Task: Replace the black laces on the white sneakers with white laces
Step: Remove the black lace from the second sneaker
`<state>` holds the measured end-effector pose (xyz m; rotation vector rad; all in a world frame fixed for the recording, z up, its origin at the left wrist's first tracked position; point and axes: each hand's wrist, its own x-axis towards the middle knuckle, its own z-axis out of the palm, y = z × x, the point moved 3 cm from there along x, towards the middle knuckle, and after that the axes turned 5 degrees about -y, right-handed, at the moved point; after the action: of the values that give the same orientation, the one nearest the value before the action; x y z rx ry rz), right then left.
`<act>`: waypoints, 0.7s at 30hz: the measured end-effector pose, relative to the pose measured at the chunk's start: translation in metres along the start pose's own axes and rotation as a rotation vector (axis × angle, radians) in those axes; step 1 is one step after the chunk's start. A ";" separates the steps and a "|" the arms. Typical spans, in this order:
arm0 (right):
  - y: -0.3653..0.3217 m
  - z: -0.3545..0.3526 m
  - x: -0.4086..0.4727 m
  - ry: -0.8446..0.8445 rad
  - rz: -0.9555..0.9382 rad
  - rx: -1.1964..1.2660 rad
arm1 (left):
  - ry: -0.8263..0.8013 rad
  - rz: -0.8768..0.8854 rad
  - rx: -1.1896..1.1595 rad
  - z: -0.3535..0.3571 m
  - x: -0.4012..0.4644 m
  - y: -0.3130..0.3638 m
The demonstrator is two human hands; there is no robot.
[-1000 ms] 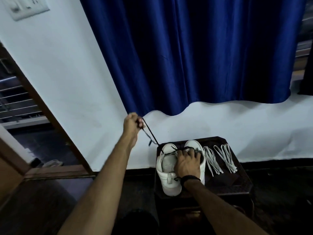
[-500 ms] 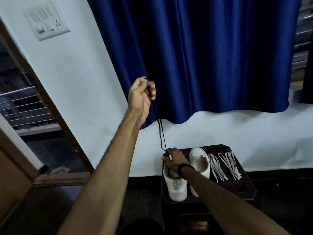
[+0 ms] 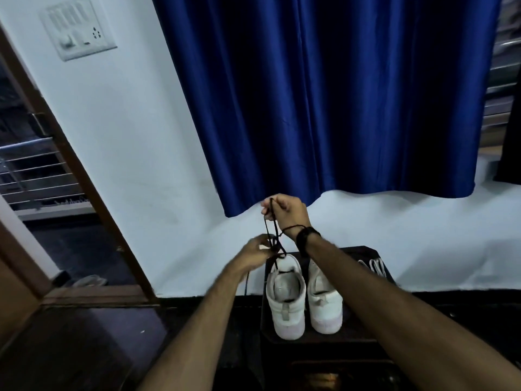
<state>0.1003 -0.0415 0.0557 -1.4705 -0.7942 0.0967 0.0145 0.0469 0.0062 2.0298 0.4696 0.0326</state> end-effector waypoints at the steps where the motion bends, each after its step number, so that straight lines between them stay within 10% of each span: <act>1: -0.004 -0.001 0.002 -0.002 -0.014 0.052 | -0.021 0.001 -0.045 0.009 -0.002 0.000; 7: 0.043 -0.007 -0.018 -0.001 0.168 0.005 | 0.391 0.149 -0.291 -0.015 0.009 0.017; 16: 0.080 0.046 -0.062 -0.407 0.313 -0.035 | 0.140 0.289 -0.748 -0.046 0.000 0.077; 21: 0.079 0.073 -0.068 -0.489 0.255 -0.118 | 0.320 0.331 -0.885 -0.098 -0.016 0.081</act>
<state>0.0424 -0.0032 -0.0517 -1.6812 -1.0102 0.6305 0.0032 0.0908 0.1265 1.2009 0.2369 0.6594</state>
